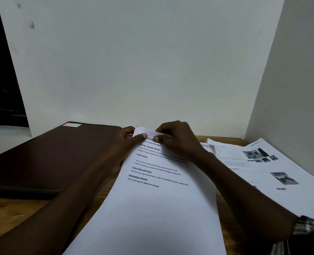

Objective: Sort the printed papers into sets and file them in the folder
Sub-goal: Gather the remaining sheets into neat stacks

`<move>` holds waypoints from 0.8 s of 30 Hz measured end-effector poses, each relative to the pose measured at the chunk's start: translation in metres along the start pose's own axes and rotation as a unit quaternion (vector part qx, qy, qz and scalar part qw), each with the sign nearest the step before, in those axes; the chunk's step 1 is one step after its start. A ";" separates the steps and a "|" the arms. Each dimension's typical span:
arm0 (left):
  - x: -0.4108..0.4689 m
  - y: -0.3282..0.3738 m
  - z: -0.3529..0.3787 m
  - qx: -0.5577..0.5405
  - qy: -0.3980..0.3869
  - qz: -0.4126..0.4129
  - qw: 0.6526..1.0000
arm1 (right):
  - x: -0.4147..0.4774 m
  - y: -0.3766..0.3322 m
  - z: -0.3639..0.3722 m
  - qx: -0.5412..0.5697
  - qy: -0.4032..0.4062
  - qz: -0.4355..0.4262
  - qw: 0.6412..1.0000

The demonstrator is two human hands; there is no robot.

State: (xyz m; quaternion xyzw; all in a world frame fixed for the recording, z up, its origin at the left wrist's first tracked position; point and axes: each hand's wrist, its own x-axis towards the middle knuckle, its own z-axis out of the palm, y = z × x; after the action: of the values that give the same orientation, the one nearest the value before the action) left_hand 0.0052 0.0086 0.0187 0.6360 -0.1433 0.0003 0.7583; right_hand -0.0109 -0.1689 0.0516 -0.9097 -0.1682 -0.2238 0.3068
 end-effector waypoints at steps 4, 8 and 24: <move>0.000 0.000 0.000 0.021 0.010 0.016 1.000 | 0.000 0.000 0.003 -0.010 0.017 -0.004 1.000; 0.005 -0.002 0.000 0.072 0.030 0.049 0.996 | -0.001 -0.002 0.006 -0.019 0.032 -0.006 0.999; 0.005 -0.002 0.002 0.128 0.067 0.072 0.987 | -0.004 -0.007 0.011 -0.053 0.057 -0.012 0.997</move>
State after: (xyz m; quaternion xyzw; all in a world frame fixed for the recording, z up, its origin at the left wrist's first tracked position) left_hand 0.0098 0.0055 0.0177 0.7145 -0.1365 0.1162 0.6762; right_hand -0.0143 -0.1570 0.0447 -0.9081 -0.1496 -0.2880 0.2648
